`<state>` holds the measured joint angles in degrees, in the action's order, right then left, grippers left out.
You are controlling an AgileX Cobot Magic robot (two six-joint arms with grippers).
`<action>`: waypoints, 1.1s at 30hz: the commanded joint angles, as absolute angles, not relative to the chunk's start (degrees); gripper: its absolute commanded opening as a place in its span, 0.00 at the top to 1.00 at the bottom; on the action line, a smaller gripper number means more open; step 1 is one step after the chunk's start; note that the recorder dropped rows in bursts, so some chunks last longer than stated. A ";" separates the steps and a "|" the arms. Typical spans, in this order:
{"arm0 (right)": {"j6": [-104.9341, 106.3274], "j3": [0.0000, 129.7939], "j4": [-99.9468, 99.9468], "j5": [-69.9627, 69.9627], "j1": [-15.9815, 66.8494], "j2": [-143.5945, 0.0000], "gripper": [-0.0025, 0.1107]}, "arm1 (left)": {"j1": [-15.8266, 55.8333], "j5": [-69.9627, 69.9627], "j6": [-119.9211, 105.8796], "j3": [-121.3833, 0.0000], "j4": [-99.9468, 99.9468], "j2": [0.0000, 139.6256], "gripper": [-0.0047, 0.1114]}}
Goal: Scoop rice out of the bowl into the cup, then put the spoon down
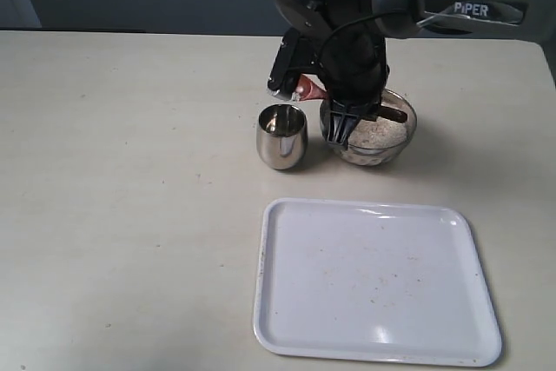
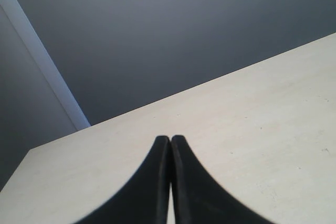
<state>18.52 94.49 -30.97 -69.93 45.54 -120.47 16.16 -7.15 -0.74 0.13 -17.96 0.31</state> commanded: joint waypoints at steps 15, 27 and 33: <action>13.22 91.43 -37.27 -69.96 47.46 -120.47 0.98 | 16.65 -6.96 -0.45 0.00 -18.02 0.00 0.96; 7.67 91.09 -41.85 -69.96 50.32 -120.60 0.98 | 16.65 -6.96 -0.45 0.00 -18.02 0.00 0.96; 7.56 91.09 -40.90 -69.96 50.76 -121.43 0.98 | 16.65 -6.96 -0.45 0.00 -18.02 0.00 0.96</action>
<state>7.89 91.43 -41.09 -69.80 50.48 -120.98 16.16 -7.15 -0.74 0.13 -17.96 0.31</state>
